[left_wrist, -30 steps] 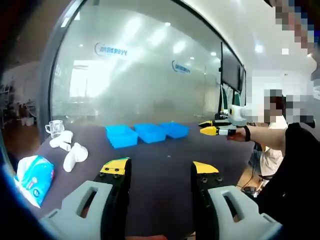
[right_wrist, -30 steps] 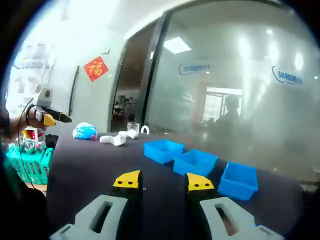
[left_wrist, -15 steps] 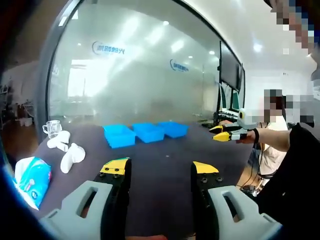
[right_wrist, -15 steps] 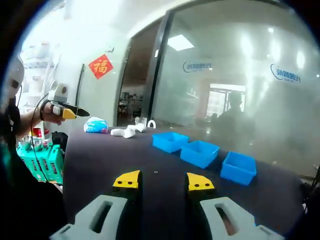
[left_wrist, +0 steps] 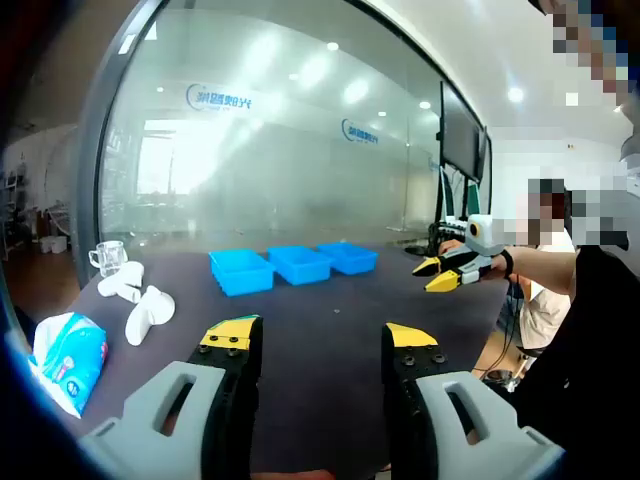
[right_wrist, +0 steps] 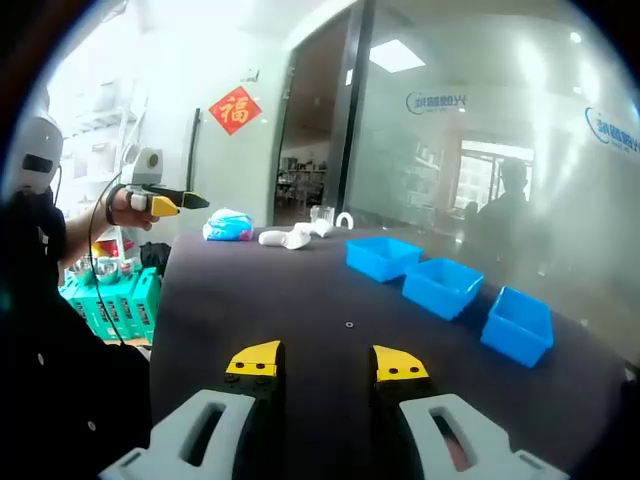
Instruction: Sort the screws, nuts, and washers into the corresponding bins
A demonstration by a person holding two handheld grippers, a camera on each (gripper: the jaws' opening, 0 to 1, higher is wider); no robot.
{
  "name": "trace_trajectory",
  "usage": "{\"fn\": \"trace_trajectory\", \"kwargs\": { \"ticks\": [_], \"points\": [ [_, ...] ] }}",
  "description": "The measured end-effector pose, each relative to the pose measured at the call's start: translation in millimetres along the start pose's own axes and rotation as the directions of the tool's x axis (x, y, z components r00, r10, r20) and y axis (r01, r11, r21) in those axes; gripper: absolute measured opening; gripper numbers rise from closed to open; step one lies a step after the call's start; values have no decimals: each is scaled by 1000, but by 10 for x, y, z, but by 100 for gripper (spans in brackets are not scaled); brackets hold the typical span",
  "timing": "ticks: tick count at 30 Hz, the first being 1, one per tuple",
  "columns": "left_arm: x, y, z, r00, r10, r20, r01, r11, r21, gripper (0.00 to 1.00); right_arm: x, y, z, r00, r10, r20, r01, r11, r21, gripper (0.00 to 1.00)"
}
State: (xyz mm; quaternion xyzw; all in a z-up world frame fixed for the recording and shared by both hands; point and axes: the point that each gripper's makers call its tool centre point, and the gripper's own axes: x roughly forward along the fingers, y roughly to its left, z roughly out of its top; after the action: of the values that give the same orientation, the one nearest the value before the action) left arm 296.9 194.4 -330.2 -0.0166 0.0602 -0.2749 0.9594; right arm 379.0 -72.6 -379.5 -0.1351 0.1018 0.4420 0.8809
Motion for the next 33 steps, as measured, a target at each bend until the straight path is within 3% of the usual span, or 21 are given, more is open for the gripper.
{"fn": "trace_trajectory", "kwargs": {
  "ticks": [7,11,13,20,26,33],
  "points": [
    [-13,36,-46,1000,4,-8,-4,1000,-3,47,186,33,-22,991,77,-106,-80,996,-27,29],
    [-17,42,-56,1000,6,-10,-6,1000,-4,47,355,-28,-30,977,99,-191,-122,986,-115,29],
    [-21,42,-57,1000,6,-10,-6,1000,-4,47,449,-45,-12,971,109,-213,-134,985,-111,29],
    [-39,54,-54,1000,11,-8,-11,1000,-7,47,701,-55,23,941,155,-301,-198,973,-120,28],
    [-50,69,-60,1000,16,-7,-16,1000,-10,47,846,-78,-49,903,177,-392,-253,956,-151,27],
    [-81,111,-81,1000,28,-4,-28,999,-20,47,1004,-120,-96,881,185,-434,-270,953,-141,27]
  ]
}}
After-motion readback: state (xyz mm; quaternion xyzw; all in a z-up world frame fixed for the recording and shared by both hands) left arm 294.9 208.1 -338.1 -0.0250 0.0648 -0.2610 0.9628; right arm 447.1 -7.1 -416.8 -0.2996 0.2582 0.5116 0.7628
